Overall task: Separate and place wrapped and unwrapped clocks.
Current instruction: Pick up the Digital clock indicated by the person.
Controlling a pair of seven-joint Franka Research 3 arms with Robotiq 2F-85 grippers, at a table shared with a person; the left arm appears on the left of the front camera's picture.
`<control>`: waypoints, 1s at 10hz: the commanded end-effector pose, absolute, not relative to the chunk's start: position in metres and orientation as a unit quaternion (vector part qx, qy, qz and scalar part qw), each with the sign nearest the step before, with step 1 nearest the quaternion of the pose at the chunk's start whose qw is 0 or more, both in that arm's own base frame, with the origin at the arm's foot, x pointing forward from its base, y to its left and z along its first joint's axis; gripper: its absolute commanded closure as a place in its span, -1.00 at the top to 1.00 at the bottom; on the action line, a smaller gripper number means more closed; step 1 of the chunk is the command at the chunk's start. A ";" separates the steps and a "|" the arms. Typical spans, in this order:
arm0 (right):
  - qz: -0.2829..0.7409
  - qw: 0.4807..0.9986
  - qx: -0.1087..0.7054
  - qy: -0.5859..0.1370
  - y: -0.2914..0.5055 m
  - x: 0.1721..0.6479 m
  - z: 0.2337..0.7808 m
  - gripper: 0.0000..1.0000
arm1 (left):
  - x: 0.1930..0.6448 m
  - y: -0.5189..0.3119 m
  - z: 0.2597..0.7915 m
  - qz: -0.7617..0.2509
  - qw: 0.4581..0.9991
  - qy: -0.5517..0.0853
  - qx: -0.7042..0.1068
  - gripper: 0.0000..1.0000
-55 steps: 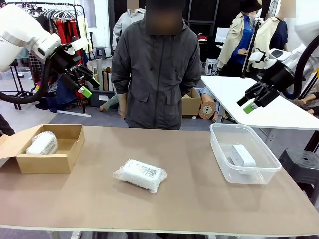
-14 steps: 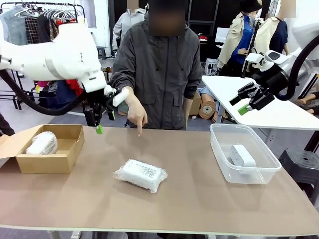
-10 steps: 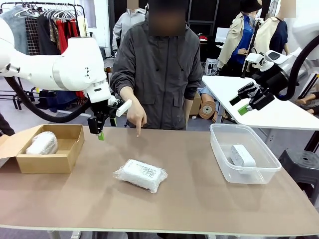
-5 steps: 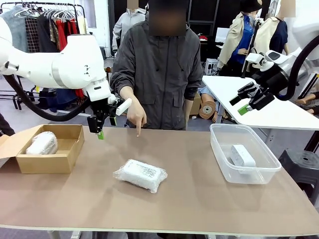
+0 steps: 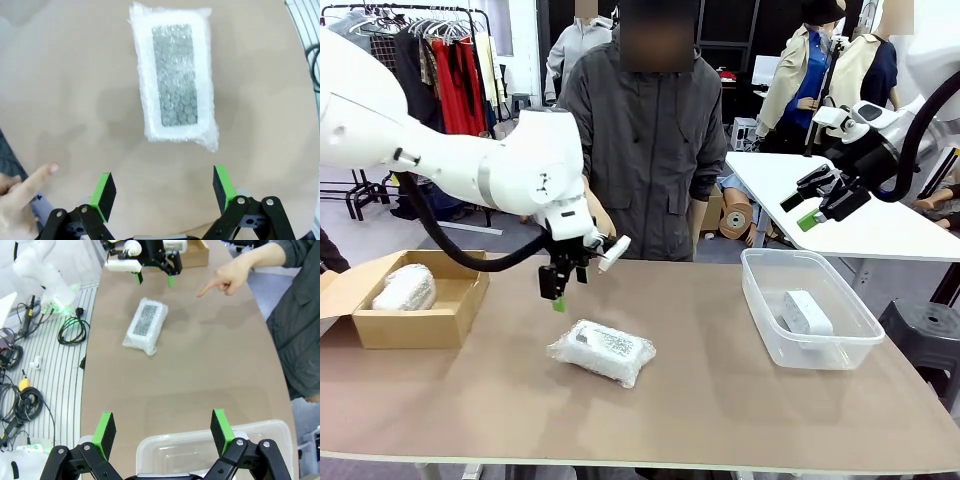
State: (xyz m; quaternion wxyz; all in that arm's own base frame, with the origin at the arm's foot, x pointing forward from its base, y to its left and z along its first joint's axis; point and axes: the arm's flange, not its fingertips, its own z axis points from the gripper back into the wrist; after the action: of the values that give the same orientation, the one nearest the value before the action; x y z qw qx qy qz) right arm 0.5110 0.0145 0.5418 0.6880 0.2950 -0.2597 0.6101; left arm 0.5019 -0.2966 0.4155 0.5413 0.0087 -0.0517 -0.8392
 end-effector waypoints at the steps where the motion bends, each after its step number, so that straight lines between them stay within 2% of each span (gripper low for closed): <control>1: 0.605 0.693 0.297 -0.259 0.015 0.511 0.544 1.00 | 0.501 -0.305 0.401 -0.831 0.554 -0.044 0.037 1.00; 10: 0.605 0.693 0.297 -0.259 0.015 0.511 0.544 1.00 | 0.489 -0.338 0.356 -0.846 0.532 -0.035 0.003 1.00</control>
State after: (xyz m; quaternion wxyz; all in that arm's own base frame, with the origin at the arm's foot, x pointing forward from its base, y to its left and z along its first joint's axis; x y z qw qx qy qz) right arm 0.5110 0.0145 0.5417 0.6880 0.2950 -0.2597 0.6101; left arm 0.4898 -0.3389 0.3576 0.5331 -0.0053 -0.0333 -0.8454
